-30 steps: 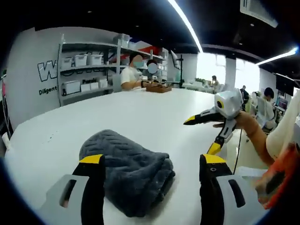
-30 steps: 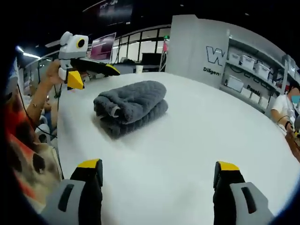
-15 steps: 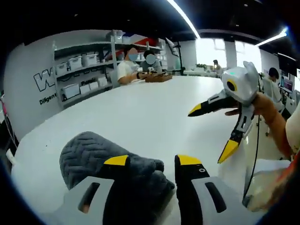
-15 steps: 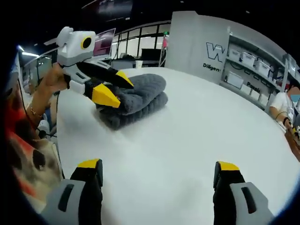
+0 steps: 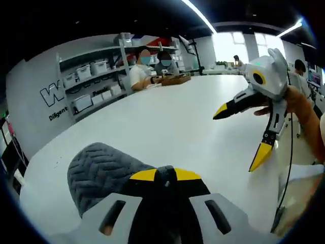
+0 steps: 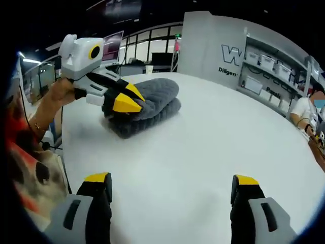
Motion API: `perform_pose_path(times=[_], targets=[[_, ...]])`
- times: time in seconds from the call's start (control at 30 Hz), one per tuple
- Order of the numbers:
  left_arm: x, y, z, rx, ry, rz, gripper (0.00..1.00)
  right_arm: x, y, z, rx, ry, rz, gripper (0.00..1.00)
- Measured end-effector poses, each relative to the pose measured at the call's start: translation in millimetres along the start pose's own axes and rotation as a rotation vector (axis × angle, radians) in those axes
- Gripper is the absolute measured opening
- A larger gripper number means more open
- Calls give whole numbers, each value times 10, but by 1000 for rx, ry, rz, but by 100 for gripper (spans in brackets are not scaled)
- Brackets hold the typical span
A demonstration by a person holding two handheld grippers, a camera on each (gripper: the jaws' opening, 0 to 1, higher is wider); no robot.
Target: Open the folded towel by lifting each exposed corner and separating the folded layers until the towel lies flat within the target outline without major curled edges
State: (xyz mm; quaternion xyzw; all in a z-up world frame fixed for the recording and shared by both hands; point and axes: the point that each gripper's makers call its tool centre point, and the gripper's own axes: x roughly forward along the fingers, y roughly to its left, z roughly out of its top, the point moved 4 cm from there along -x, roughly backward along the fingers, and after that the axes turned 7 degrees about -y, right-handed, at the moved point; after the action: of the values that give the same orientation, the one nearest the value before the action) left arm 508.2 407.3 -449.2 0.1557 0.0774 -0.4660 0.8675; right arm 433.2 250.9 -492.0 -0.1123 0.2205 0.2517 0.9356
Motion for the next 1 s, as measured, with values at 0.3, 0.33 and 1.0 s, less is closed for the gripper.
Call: perform_pose_path(times=[0.3,0.33,1.0], targets=[[-328,304,275,-69,-169,127,8,-23,23,36,-5,2,-2,98],[-365,337,287,-68,-179,142,8,-23,25,40,-6,2,-2,98],[-1521,1148,-291,-210,-228,516,5,82,125,225,-71,48,23,97]])
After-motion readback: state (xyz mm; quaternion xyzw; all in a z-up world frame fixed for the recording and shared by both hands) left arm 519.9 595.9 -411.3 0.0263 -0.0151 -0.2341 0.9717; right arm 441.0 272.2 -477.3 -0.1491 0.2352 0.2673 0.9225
